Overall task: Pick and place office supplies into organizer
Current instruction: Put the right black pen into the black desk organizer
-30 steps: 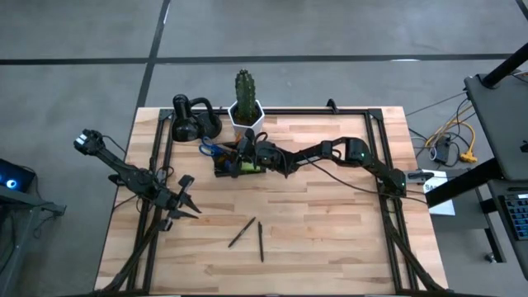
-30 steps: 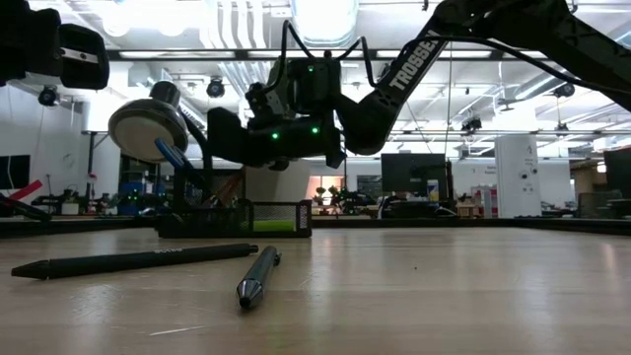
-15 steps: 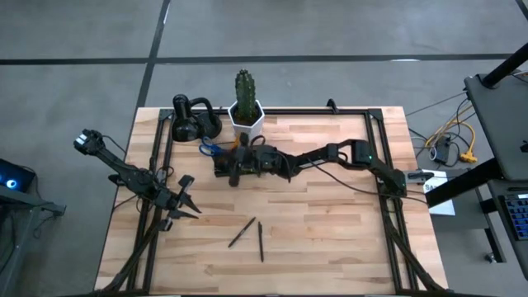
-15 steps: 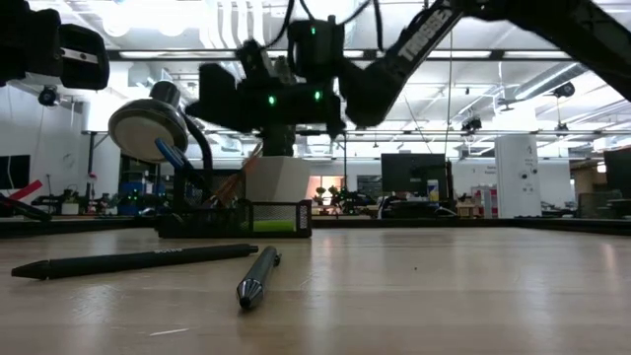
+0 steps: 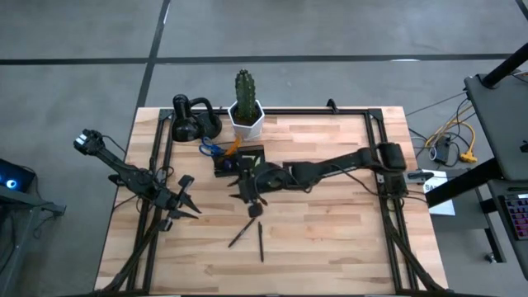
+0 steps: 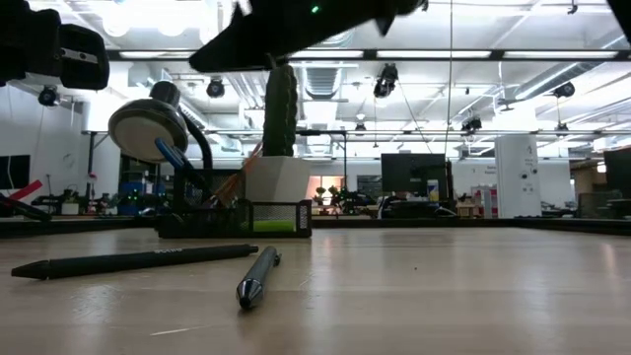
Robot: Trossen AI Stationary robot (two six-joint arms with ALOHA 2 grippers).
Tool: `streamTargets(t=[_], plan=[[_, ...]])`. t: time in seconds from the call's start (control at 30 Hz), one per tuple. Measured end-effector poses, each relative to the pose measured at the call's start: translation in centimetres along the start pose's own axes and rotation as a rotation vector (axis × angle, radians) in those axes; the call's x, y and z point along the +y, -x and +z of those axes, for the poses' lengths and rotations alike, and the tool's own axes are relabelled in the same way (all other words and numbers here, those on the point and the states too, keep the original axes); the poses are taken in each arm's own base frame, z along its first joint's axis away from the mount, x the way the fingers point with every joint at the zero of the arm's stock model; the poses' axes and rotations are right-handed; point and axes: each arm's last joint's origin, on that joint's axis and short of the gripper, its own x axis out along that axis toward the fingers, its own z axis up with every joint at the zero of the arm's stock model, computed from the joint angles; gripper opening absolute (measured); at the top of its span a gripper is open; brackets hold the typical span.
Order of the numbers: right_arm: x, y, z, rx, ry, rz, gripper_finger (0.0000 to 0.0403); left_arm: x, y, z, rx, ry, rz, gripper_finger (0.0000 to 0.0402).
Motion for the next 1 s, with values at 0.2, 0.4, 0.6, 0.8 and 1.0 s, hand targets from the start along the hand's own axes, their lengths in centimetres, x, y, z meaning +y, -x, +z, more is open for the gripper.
streamTargets(t=[0.2,0.4,0.6,0.8,1.0], plan=[[2.5,1.8,0.9,0.087,0.168,0.097,0.0145,0.0,0.0,0.0,0.0,0.0,0.0,0.0059],[4.6,2.0,0.8,0.115,0.257,0.213,0.0151,0.0,0.0,0.0,0.001,-0.001,0.0,0.0059],[5.9,2.2,0.5,0.126,0.199,0.347,0.015,0.0,0.0,0.0,0.001,0.0,0.006,0.0059],[7.1,2.2,0.7,0.114,0.212,0.368,0.0158,0.0,0.0,0.0,0.003,-0.002,0.015,0.0059],[8.3,0.1,0.8,0.14,0.244,0.431,0.0158,0.1,0.0,0.0,0.0,-0.025,0.019,0.0059]])
